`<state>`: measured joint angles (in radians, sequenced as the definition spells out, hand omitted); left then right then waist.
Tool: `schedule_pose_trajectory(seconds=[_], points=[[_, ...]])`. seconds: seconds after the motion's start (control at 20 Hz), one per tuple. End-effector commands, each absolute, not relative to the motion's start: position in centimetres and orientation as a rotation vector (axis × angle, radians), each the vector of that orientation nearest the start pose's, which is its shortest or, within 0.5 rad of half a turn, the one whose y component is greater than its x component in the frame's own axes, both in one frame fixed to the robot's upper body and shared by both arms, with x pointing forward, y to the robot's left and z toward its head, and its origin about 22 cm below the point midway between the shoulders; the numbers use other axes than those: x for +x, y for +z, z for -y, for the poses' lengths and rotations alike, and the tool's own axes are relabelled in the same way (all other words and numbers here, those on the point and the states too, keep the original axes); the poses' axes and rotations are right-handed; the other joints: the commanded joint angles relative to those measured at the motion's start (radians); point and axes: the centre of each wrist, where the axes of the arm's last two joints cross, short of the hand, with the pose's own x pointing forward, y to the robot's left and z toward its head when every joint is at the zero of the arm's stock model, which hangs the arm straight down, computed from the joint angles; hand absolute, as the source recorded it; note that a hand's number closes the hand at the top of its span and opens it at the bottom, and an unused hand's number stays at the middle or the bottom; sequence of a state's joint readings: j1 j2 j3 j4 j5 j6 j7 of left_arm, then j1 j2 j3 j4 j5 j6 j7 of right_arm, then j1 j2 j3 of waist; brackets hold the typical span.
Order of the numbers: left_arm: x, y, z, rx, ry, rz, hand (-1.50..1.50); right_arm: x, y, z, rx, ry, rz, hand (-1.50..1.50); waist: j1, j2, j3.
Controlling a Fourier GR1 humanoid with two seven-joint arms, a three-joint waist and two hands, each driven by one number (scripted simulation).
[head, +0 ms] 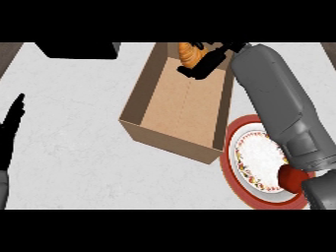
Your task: Pick the croissant from the plate and place it in the cardboard box
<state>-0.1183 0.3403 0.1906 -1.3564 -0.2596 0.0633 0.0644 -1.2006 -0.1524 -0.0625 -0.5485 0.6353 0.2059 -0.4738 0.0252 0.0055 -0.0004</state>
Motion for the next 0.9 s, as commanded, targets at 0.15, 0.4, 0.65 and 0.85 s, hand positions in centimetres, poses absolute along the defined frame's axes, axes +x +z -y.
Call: schedule_pose_trajectory(seconds=[0.15, 0.4, 0.65, 0.85], points=[[27.5, 2.0, -34.4, 0.619, -0.236, 1.4, 0.0, 46.5, 16.4, 8.9, -0.168, 1.192, 1.892, 1.5, 0.021, 0.011, 0.0], [28.5, 2.0, -33.8, 0.606, -0.233, 1.41, 0.0, 45.4, 12.9, 6.2, -0.289, 1.189, 1.83, 1.5, 0.036, 0.016, 0.0], [27.7, 1.9, -33.8, 0.61, -0.263, 1.421, 0.0, 46.0, 13.2, 6.9, -0.19, 1.133, 1.647, -1.5, 0.043, 0.018, 0.0], [28.7, 1.9, -32.5, 0.585, -0.279, 1.431, 0.0, 45.1, 9.7, 7.3, -0.176, 1.11, 1.672, -1.5, 0.073, 0.025, 0.0]])
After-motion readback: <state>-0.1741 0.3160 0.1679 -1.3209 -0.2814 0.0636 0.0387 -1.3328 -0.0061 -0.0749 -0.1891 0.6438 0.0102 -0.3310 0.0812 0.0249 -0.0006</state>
